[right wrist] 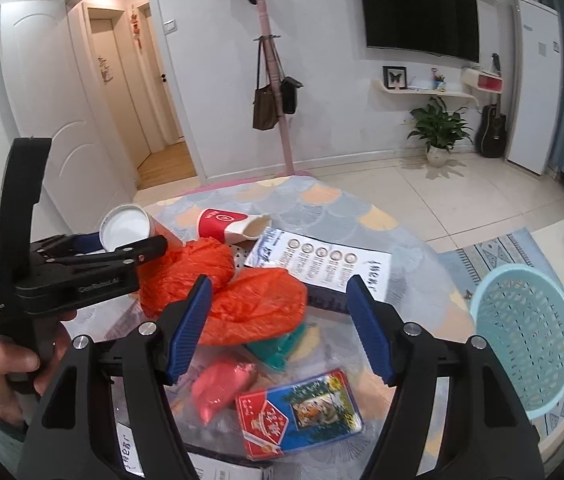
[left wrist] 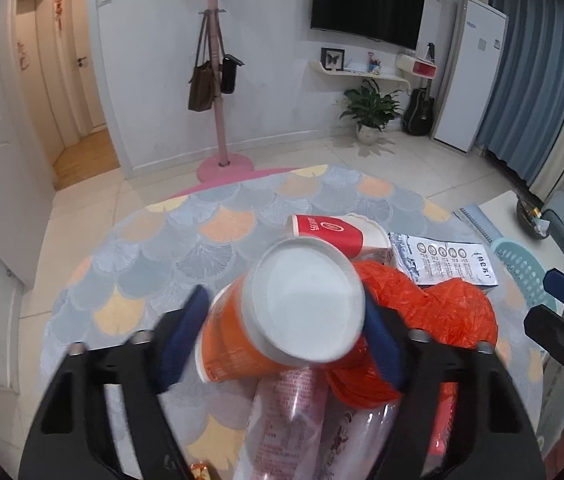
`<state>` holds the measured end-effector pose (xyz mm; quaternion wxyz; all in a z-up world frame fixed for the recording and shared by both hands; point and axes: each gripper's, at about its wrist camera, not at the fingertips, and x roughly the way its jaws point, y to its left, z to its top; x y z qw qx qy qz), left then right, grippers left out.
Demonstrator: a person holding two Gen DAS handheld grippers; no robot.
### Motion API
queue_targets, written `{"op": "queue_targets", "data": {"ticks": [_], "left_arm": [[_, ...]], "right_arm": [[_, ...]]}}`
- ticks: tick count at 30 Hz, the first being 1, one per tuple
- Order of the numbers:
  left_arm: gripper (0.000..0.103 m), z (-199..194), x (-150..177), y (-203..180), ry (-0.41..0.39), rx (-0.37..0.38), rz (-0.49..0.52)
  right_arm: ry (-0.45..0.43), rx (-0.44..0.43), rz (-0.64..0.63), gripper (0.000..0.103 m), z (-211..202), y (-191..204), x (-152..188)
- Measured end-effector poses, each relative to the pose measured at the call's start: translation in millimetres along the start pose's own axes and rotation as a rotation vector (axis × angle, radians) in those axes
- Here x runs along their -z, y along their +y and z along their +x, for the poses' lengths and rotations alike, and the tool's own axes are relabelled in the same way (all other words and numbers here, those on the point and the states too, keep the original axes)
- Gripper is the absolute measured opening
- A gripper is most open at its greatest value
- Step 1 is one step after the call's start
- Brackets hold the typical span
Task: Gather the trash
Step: 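Grasp the orange paper cup with the left tool while the right tool grasps the red plastic bag, then carry cup and bag over the blue basket and open both tools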
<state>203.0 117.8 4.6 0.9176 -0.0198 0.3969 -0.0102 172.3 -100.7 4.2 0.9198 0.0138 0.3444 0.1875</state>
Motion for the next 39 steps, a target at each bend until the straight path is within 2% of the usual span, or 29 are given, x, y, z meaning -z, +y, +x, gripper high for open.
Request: {"op": "queue_targets", "data": {"ticks": [4, 6, 9, 16, 18, 19, 23, 26, 30, 34, 39], "left_arm": [[0.060, -9, -1, 9, -0.041, 0.008, -0.012], [0.059, -15, 0, 16, -0.058, 0.024, -0.029], [0.059, -24, 1, 28, -0.090, 0.028, -0.056], [0.059, -48, -2, 48, -0.151, 0.052, -0.114], [0.059, -52, -2, 49, -0.159, 0.056, -0.115], [0.059, -55, -2, 48, -0.164, 0.056, -0.113], [0.059, -68, -2, 42, -0.196, 0.069, -0.104], [0.059, -81, -4, 31, -0.229, 0.080, -0.094], [0.058, -101, -10, 12, -0.280, 0.111, -0.066], [0.057, -116, -22, -20, -0.317, 0.174, -0.025], [0.056, -110, -31, -75, -0.317, 0.245, 0.040]], "right_arm": [[0.041, -0.056, -0.015, 0.070, 16, 13, -4], [0.062, -0.082, -0.025, 0.075, 24, 22, -5], [0.103, -0.131, -0.033, 0.077, 40, 35, -7], [0.208, -0.158, -0.048, 0.080, 82, 56, -5], [0.218, -0.168, -0.047, 0.072, 84, 58, -4], [0.221, -0.178, -0.049, 0.059, 87, 58, -4], [0.183, -0.185, -0.090, 0.034, 74, 63, -4], [0.142, -0.199, -0.076, 0.026, 59, 59, -6], [0.049, -0.194, -0.044, 0.026, 25, 43, -14], [-0.062, -0.141, -0.011, 0.026, -18, 11, -22], [-0.115, -0.060, 0.072, 0.026, -46, -44, -18]]}}
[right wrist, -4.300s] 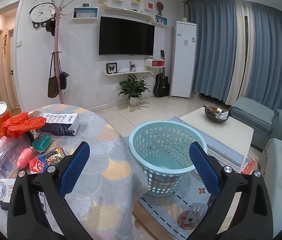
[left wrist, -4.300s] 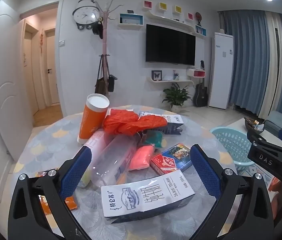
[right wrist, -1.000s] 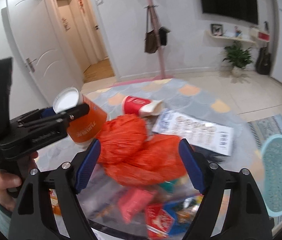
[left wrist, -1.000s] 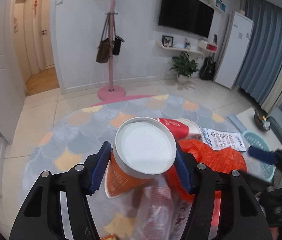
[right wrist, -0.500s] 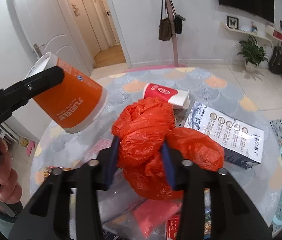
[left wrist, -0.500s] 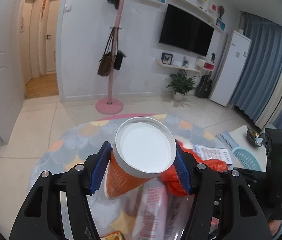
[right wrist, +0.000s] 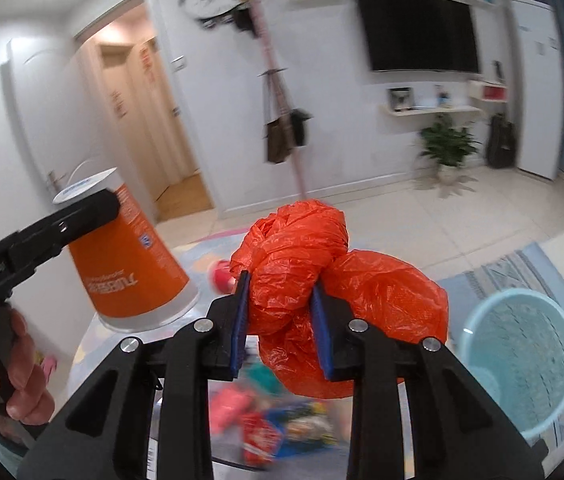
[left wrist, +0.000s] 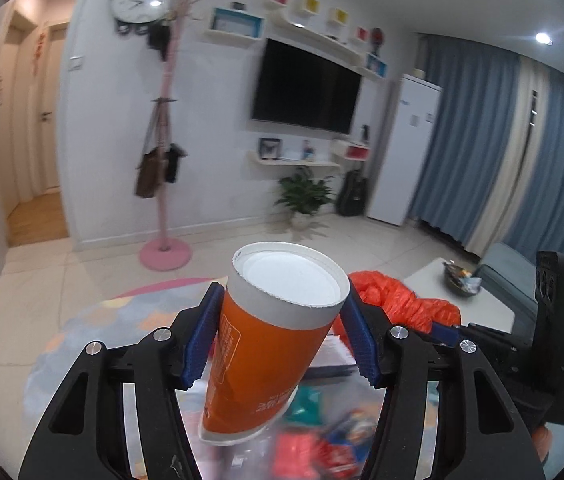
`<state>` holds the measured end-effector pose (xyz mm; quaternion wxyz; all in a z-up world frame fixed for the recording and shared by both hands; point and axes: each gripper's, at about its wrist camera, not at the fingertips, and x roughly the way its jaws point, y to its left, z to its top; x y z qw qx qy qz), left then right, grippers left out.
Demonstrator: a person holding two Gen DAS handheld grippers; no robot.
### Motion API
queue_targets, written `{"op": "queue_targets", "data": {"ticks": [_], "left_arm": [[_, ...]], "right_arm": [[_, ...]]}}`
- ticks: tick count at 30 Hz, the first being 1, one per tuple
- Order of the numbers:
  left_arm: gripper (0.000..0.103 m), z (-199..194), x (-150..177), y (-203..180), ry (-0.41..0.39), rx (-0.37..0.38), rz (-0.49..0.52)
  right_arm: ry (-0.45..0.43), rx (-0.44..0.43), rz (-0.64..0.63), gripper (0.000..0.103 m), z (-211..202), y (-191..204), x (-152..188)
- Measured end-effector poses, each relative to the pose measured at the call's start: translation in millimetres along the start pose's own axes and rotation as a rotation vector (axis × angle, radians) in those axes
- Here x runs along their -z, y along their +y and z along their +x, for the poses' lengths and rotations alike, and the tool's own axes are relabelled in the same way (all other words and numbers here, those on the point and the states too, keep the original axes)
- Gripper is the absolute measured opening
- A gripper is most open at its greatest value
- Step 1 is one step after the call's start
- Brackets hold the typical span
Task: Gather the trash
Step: 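Carry cup and bag over the blue basket and open both tools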
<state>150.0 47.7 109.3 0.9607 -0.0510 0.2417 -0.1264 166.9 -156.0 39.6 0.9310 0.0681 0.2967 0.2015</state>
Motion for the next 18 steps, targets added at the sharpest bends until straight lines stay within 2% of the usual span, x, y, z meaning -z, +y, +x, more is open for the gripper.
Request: {"op": "queue_targets", "data": {"ticks": [4, 11, 13, 18], "left_arm": [[0.056, 28, 0, -48, 0.028, 0.082, 0.043], [0.056, 91, 9, -131, 0.092, 0.222, 0.092], [0.056, 111, 16, -152, 0.111, 0.258, 0.099], [0.056, 158, 42, -198, 0.182, 0.313, 0.100]], "right_arm": [[-0.036, 0.121, 0.085, 0.026, -24, -62, 8], [-0.028, 0.323, 0.250, 0.026, -40, -175, 32], [-0.007, 0.382, 0.296, 0.026, -40, -206, 44], [0.076, 0.439, 0.391, 0.026, -24, -258, 75]]}}
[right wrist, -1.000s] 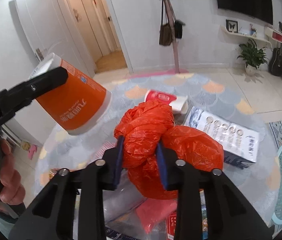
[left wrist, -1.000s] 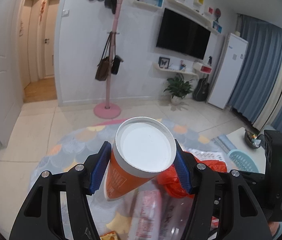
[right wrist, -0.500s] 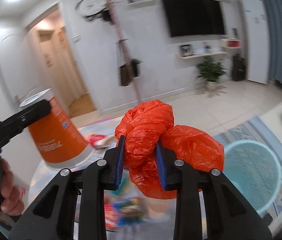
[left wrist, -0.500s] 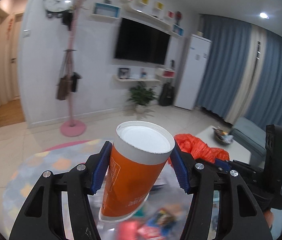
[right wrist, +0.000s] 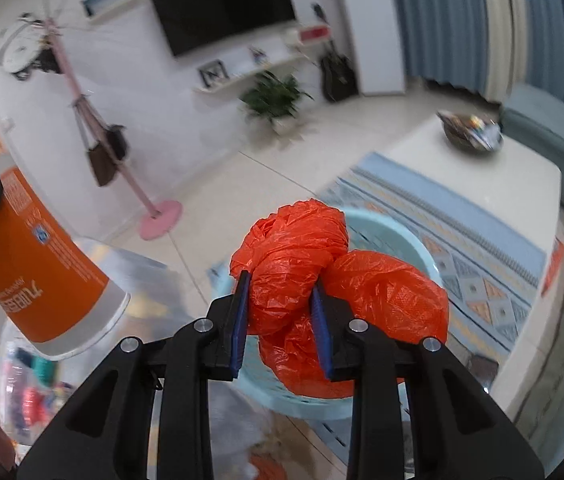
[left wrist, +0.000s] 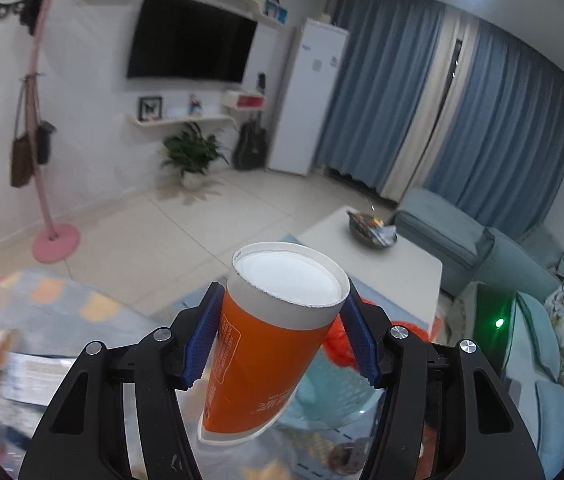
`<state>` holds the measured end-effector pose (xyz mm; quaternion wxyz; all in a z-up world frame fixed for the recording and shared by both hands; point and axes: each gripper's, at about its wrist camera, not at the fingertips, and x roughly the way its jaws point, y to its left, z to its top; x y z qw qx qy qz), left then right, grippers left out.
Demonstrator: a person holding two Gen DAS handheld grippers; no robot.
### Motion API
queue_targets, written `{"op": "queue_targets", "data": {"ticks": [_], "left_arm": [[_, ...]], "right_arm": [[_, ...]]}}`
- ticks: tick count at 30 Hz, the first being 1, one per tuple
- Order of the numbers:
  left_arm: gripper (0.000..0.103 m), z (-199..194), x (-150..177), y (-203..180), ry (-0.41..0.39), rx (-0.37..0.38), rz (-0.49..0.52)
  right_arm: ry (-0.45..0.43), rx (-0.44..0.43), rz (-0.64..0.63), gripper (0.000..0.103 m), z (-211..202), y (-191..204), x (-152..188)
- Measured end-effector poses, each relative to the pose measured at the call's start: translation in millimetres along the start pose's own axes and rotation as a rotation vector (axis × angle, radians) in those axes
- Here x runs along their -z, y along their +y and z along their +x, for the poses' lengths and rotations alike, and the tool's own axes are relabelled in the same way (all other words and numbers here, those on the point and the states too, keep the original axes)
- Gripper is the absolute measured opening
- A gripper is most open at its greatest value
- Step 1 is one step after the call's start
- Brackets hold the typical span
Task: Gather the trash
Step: 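Carry cup and bag over the blue basket and open both tools, then grasp the pink drink bottle with the left tool while the right tool grasps the clear bottle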
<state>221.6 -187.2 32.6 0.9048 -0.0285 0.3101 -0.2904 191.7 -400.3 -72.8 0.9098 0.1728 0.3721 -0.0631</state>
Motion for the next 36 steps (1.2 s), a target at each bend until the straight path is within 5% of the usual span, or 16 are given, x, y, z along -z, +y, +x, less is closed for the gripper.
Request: {"op": "queue_targets", "data": {"ticks": [9, 15, 22, 36], "left_arm": [[0.056, 93, 35, -11, 0.187, 0.014, -0.030], [0.061, 109, 45, -3, 0.243, 0.021, -0.065], [0.074, 72, 43, 7, 0.201, 0.024, -0.085], [0.076, -69, 40, 38, 0.021, -0.064, -0.100]], "right_arm": [[0.178, 0.081, 0.058, 0.029, 57, -36, 27], [0.183, 0.097, 0.060, 0.051, 52, -41, 32], [0.130, 0.085, 0.044, 0.054, 25, -26, 25], [-0.053, -0.085, -0.157, 0.056, -65, 79, 21]]}}
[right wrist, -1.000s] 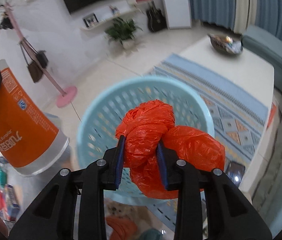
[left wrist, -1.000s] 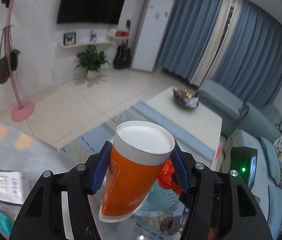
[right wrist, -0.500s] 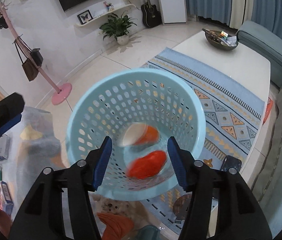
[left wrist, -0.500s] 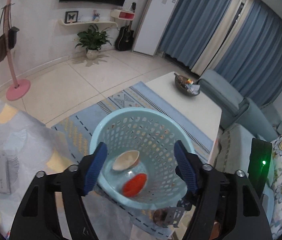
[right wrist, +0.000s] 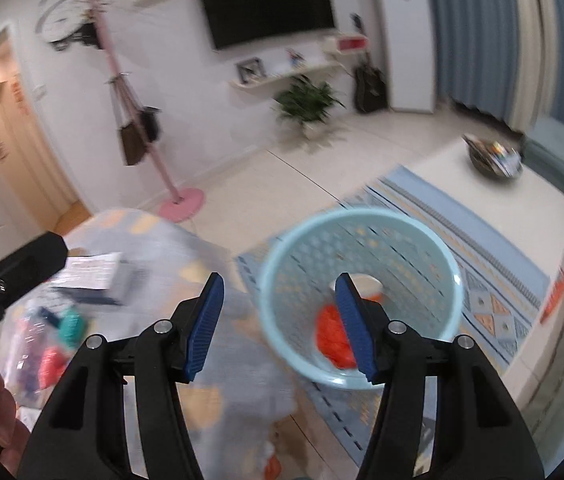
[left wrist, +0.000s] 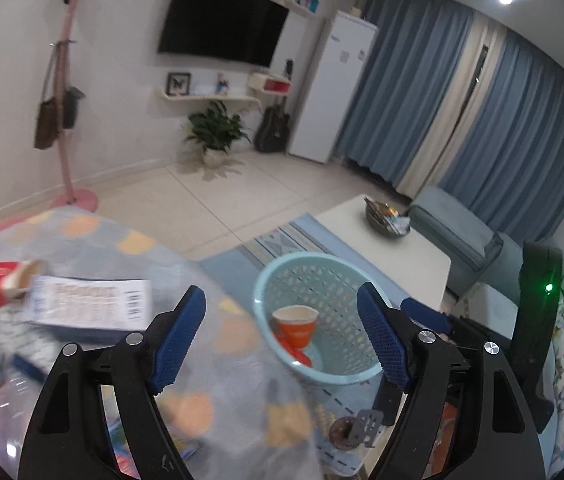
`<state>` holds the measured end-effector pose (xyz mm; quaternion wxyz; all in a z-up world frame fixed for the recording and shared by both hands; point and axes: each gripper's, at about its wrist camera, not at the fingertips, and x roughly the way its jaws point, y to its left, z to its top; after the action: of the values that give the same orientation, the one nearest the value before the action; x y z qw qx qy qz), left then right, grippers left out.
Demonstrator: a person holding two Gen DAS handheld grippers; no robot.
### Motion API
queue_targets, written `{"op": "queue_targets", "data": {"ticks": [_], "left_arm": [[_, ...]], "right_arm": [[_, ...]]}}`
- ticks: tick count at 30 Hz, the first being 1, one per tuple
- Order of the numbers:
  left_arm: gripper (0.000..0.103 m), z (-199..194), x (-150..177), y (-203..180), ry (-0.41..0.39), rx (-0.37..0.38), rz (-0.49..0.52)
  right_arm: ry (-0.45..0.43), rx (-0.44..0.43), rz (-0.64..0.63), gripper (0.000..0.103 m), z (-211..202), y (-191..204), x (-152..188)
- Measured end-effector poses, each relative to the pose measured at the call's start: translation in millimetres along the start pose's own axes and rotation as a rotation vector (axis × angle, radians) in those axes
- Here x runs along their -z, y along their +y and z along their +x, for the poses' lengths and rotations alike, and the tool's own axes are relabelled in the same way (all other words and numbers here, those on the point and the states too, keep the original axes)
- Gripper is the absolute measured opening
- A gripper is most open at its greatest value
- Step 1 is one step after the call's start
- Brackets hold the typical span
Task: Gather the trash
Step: 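Grasp the pink drink bottle with the left tool while the right tool grasps the clear bottle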
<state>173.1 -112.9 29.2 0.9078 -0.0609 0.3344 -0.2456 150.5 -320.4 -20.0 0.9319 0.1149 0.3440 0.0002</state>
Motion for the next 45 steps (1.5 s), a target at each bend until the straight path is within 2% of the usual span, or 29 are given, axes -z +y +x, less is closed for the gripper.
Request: {"op": "queue_targets", "data": {"ticks": [4, 10, 13, 17, 20, 24, 29, 36, 38, 40, 42, 44, 45], "left_arm": [[0.076, -48, 3, 22, -0.050, -0.072, -0.016], [0.077, -111, 14, 79, -0.090, -0.210, -0.073], [0.078, -132, 25, 117, -0.077, -0.304, -0.113], [0.078, -140, 44, 171, -0.001, -0.343, -0.190], [0.078, -134, 56, 196, 0.057, -0.340, -0.223], [0.076, -115, 72, 224, 0.152, -0.286, -0.273], [0.073, -101, 86, 237, 0.220, -0.225, -0.281], [0.070, -100, 86, 241, 0.239, -0.206, -0.284], [0.062, -101, 92, 245, 0.266, -0.235, -0.284], [0.062, -98, 97, 246, 0.282, -0.252, -0.279], [0.059, -97, 101, 249, 0.281, -0.229, -0.286], [0.049, -96, 102, 249, 0.270, -0.199, -0.286], [0.049, -96, 102, 249, 0.263, -0.200, -0.284]], "right_arm": [[-0.031, -0.059, -0.061, 0.059, -16, 36, 1], [-0.004, -0.166, -0.139, 0.059, -25, 93, 12], [0.020, -0.188, -0.179, 0.059, -22, 120, 21], [0.085, -0.217, -0.195, 0.059, -9, 147, 35], [0.125, -0.245, -0.211, 0.059, -1, 166, 45], [0.142, -0.270, -0.233, 0.059, 1, 188, 54], [0.152, -0.314, -0.257, 0.057, -5, 207, 58], [0.221, -0.397, -0.236, 0.057, 2, 235, 58], [0.244, -0.410, -0.226, 0.057, 5, 242, 60], [0.265, -0.415, -0.213, 0.057, 10, 247, 61], [0.280, -0.416, -0.204, 0.057, 14, 251, 62], [0.295, -0.415, -0.194, 0.057, 18, 254, 63], [0.306, -0.416, -0.185, 0.057, 20, 256, 64]]}}
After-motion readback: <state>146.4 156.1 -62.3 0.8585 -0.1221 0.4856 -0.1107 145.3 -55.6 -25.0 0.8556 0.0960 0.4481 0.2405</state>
